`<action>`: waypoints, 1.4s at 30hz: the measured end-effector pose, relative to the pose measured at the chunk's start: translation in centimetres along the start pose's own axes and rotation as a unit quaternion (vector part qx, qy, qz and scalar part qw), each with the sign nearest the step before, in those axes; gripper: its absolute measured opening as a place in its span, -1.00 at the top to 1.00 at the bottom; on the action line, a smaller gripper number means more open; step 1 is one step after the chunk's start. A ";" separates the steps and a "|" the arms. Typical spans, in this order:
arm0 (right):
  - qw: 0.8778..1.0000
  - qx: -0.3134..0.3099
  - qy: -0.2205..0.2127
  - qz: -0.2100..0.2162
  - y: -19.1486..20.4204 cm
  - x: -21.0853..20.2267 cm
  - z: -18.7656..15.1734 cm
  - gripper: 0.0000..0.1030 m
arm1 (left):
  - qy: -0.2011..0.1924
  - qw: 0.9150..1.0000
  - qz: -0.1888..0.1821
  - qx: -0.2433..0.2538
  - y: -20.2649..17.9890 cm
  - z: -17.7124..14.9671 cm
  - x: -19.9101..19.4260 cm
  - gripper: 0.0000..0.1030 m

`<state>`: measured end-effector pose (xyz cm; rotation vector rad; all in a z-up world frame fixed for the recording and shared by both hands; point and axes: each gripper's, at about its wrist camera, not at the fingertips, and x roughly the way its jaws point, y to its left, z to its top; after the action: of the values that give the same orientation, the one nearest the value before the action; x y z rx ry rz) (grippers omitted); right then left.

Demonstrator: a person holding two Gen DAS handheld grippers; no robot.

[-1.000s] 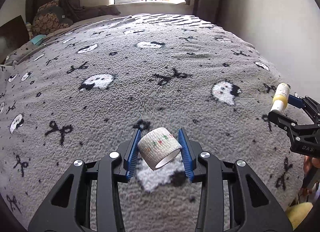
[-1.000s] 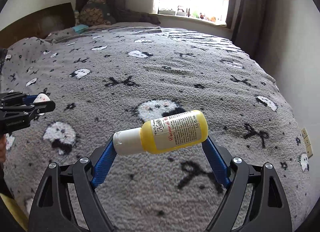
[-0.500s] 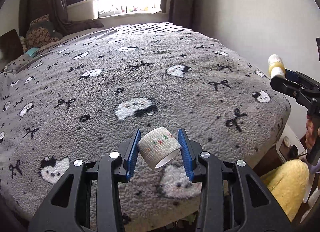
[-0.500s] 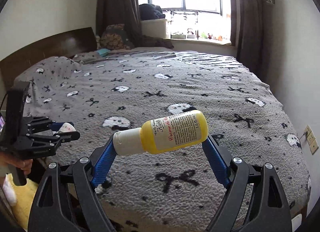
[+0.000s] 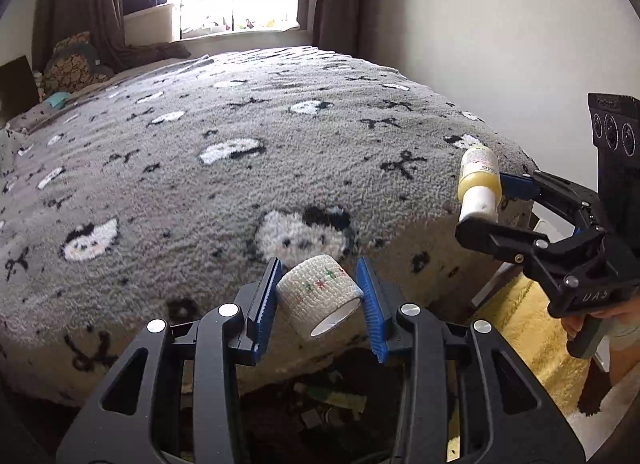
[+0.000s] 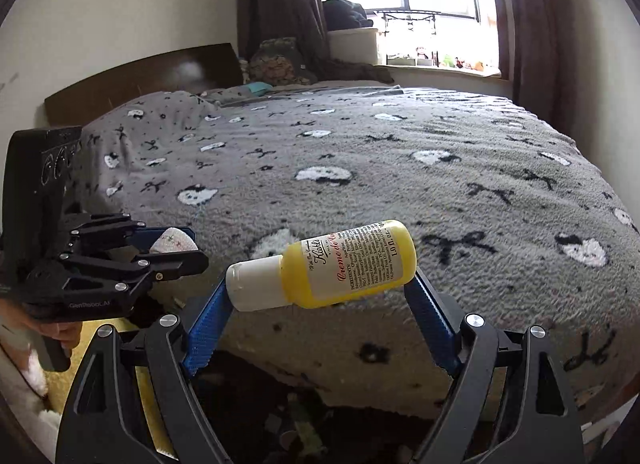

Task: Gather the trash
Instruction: 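Carry the yellow bottle and tape roll down below the bed edge to the bin, then open both tools to drop the yellow bottle and tape roll into the bin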

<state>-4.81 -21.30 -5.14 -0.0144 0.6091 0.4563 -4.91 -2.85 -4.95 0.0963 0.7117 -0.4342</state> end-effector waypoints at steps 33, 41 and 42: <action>0.961 0.094 0.260 0.004 -0.3 11.2 -14.2 -0.64 | 0.245 0.967 0.009 -0.064 1.7 -16.6 12.4 0.28; 0.956 0.083 0.280 0.012 0.9 12.9 -14.7 -0.67 | 0.259 0.964 0.000 -0.065 1.3 -17.0 13.2 0.15; 0.956 0.083 0.279 0.011 0.9 12.9 -14.7 -0.71 | 0.259 0.964 0.000 -0.065 1.3 -17.0 13.2 0.06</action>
<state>-3.88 -17.37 -24.25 0.0252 1.2049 0.4210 -5.90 -2.43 -26.48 0.0864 1.2531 -0.3618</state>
